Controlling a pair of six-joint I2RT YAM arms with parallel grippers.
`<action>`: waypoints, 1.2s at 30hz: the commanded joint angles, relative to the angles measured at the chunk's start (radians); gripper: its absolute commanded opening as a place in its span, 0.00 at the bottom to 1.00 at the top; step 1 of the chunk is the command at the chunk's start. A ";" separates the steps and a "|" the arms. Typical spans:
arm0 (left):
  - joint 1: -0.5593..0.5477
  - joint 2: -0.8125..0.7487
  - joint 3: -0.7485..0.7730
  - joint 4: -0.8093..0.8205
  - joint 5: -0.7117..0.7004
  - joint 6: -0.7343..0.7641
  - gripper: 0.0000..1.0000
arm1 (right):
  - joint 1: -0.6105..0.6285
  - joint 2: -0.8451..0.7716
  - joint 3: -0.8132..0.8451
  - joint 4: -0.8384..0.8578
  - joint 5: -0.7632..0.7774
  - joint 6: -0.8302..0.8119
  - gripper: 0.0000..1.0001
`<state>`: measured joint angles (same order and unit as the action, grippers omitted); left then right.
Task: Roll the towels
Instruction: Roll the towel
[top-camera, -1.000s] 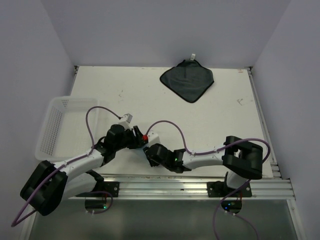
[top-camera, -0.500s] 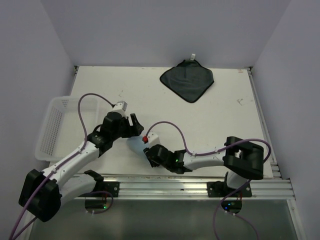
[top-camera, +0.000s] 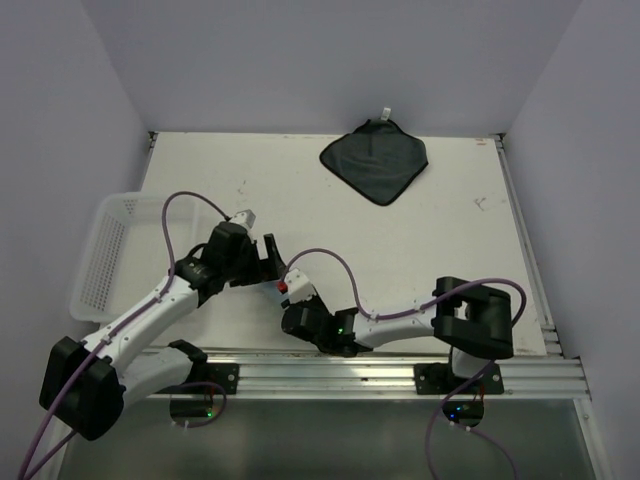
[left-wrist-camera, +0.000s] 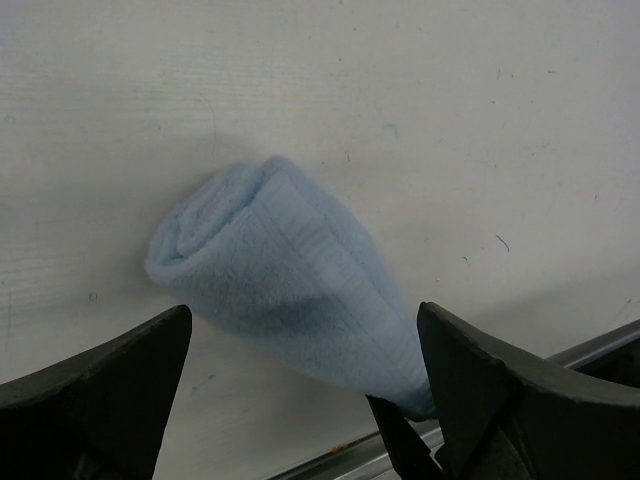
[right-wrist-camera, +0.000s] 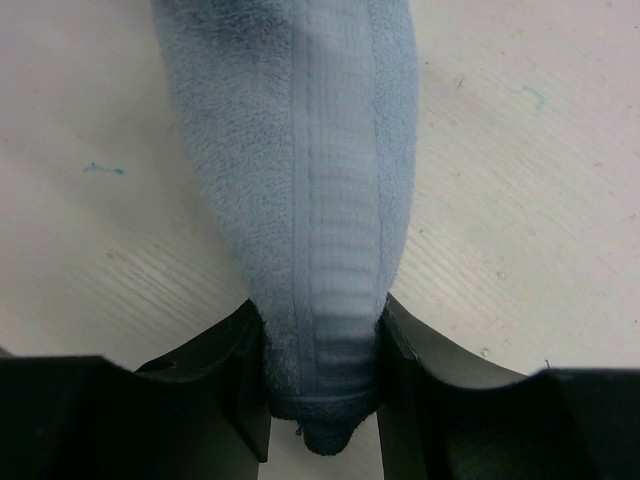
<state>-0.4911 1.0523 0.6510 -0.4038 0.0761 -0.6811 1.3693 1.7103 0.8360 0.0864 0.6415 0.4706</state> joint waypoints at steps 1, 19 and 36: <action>0.006 -0.034 0.035 -0.072 0.033 -0.070 1.00 | 0.017 0.055 0.069 -0.065 0.187 0.040 0.12; -0.006 0.001 -0.083 0.032 -0.052 -0.265 1.00 | 0.046 0.210 0.227 -0.094 0.233 0.092 0.12; -0.007 0.201 -0.050 0.174 -0.056 -0.308 1.00 | 0.076 0.259 0.229 -0.014 0.262 0.043 0.12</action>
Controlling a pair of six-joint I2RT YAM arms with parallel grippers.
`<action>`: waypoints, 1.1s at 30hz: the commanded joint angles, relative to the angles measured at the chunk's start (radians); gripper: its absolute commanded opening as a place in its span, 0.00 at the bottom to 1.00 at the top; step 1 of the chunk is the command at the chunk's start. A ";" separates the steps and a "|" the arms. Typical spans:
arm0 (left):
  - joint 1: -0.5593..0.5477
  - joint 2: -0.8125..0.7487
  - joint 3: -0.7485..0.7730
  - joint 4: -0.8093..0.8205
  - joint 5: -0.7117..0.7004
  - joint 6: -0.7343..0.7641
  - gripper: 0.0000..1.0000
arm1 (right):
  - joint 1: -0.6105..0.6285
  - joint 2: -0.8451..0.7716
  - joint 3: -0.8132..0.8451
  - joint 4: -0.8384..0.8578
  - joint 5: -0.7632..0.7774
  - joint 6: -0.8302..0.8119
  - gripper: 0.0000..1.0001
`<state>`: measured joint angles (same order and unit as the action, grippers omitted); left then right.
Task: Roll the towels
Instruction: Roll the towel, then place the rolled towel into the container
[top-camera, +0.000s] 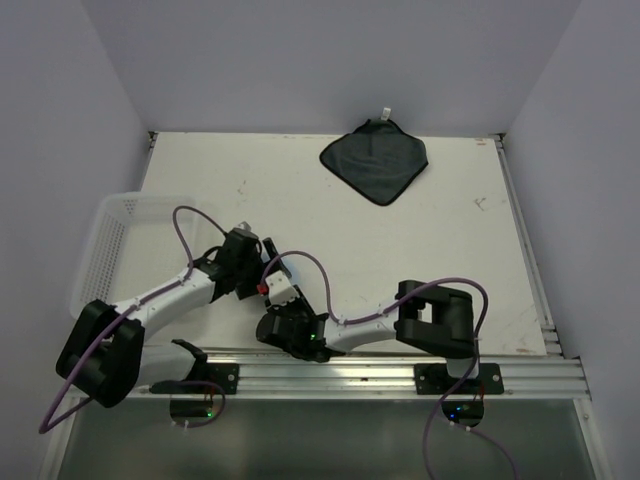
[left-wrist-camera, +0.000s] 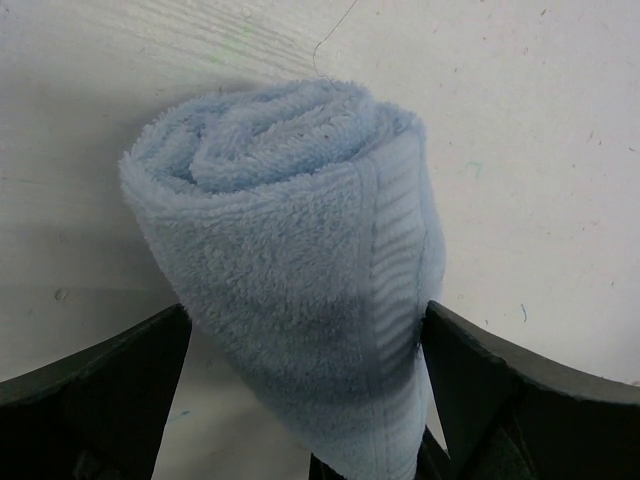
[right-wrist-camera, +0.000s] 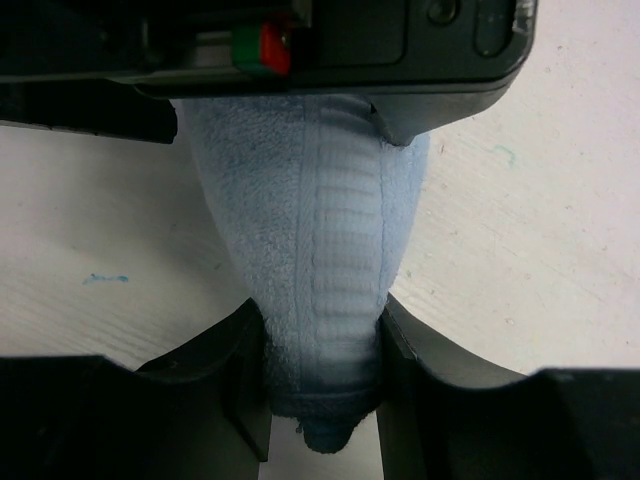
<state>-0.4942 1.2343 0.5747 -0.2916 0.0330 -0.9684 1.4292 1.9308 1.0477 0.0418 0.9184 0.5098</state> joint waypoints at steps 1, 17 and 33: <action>-0.004 0.028 0.030 0.062 -0.009 -0.020 1.00 | 0.017 0.043 0.018 0.033 -0.015 0.004 0.12; -0.052 0.085 0.068 0.066 -0.025 -0.035 0.90 | 0.031 0.071 0.009 0.102 0.022 -0.033 0.11; -0.086 0.145 0.028 0.088 -0.064 0.002 0.63 | 0.030 0.060 0.012 0.101 0.057 -0.011 0.21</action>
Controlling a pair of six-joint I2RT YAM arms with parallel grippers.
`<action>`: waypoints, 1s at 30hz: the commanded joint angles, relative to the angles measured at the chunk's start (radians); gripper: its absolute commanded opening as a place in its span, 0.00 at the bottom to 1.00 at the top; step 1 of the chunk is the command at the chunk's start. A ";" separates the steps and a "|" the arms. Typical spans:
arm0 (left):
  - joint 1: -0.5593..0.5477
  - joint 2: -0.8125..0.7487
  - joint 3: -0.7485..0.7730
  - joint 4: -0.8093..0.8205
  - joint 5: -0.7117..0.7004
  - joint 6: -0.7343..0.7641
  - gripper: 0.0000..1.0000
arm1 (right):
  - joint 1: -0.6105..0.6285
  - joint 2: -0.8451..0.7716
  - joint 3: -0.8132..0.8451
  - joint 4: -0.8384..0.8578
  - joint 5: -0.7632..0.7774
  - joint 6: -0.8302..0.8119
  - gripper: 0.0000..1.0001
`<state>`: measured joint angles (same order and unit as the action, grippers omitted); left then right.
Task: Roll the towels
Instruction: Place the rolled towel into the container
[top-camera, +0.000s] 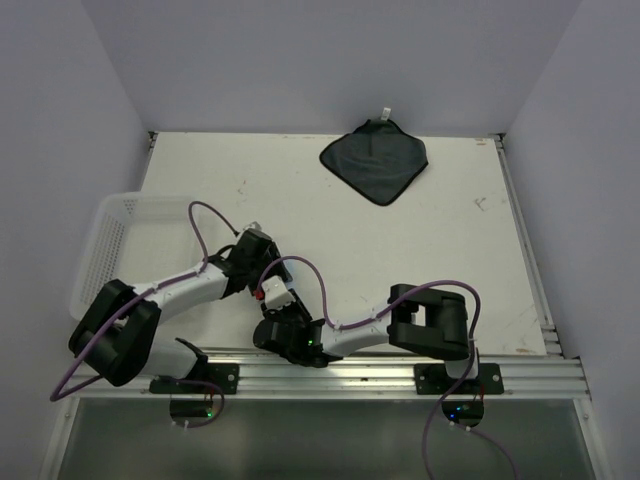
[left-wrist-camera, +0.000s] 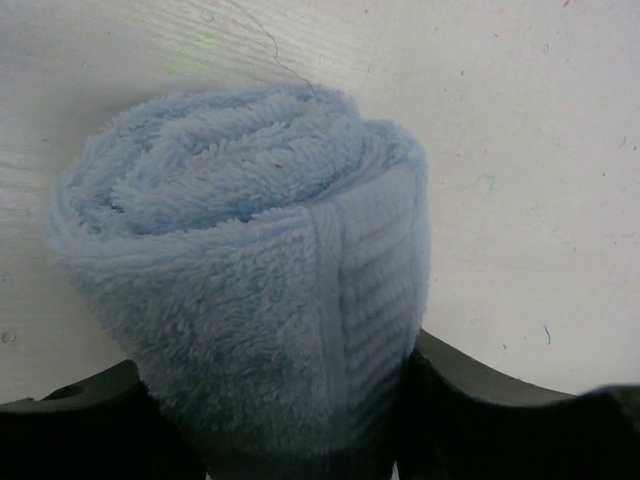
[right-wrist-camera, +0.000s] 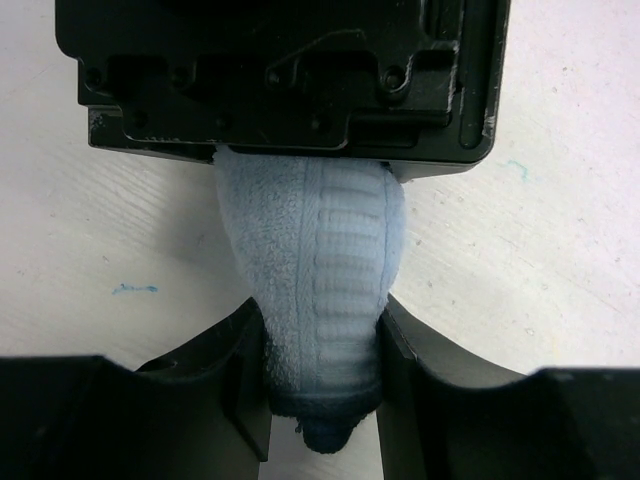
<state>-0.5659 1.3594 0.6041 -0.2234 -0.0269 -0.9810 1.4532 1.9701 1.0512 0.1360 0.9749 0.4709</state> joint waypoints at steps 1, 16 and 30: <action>-0.014 0.021 -0.001 0.021 -0.001 0.018 0.59 | 0.006 0.021 0.007 0.005 0.002 0.029 0.22; -0.012 0.069 0.014 0.022 0.018 0.051 0.25 | 0.004 -0.048 -0.039 0.004 0.008 0.038 0.63; 0.000 0.099 0.095 -0.014 0.007 0.122 0.18 | 0.015 -0.356 -0.247 -0.023 0.012 0.103 0.78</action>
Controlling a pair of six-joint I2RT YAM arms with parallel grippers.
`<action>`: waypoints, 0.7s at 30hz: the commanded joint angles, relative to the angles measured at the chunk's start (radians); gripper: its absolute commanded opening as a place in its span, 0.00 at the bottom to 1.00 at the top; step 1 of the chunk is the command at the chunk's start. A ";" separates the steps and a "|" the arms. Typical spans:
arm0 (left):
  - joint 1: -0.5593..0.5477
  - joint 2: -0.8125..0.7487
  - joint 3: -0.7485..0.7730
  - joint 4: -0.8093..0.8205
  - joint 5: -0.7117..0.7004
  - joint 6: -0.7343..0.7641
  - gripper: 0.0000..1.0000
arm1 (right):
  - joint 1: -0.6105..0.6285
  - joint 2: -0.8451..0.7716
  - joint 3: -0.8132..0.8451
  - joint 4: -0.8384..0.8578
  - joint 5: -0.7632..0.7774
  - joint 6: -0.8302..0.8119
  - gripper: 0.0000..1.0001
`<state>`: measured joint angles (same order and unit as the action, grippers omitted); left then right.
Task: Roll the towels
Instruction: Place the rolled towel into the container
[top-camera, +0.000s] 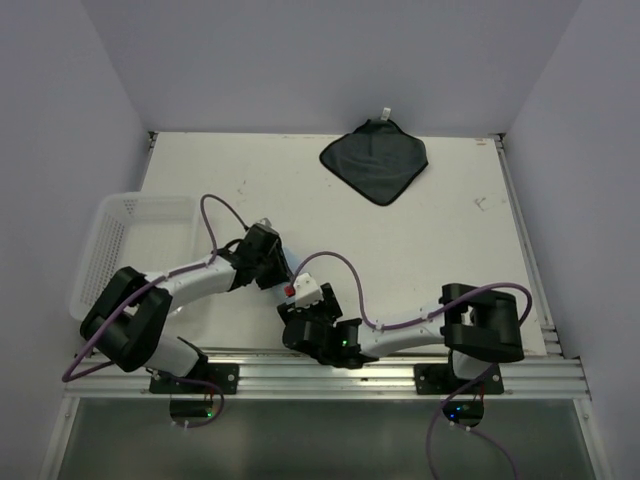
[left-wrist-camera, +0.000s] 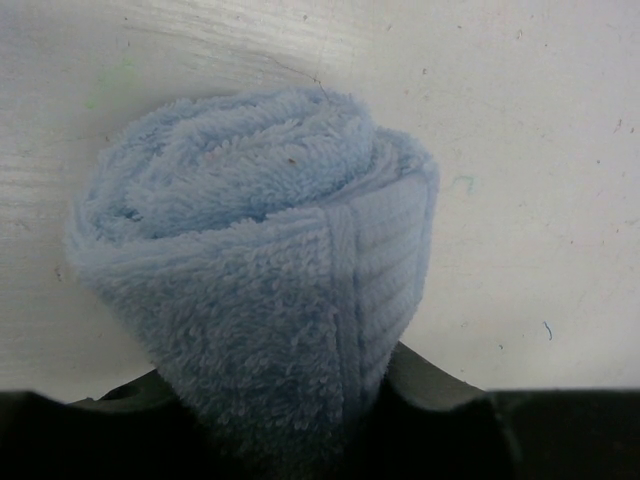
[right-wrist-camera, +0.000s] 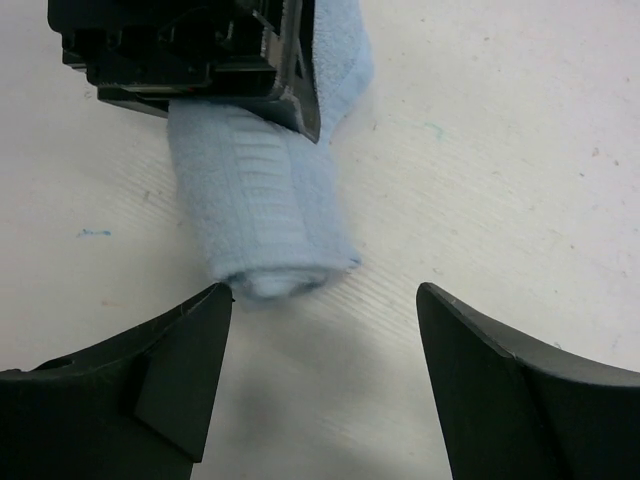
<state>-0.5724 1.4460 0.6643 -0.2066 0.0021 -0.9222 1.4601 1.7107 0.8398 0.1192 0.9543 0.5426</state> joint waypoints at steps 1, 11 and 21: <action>0.006 0.014 0.040 -0.037 -0.022 0.071 0.18 | 0.009 -0.114 -0.063 0.005 0.023 0.028 0.78; 0.031 0.007 0.103 -0.085 -0.007 0.121 0.13 | 0.023 -0.305 -0.185 0.030 -0.103 -0.020 0.82; 0.036 -0.013 0.268 -0.209 -0.013 0.201 0.10 | 0.016 -0.398 -0.193 -0.039 -0.086 -0.033 0.84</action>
<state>-0.5434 1.4574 0.8566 -0.3706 -0.0029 -0.7704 1.4788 1.3350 0.6445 0.1066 0.8604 0.5121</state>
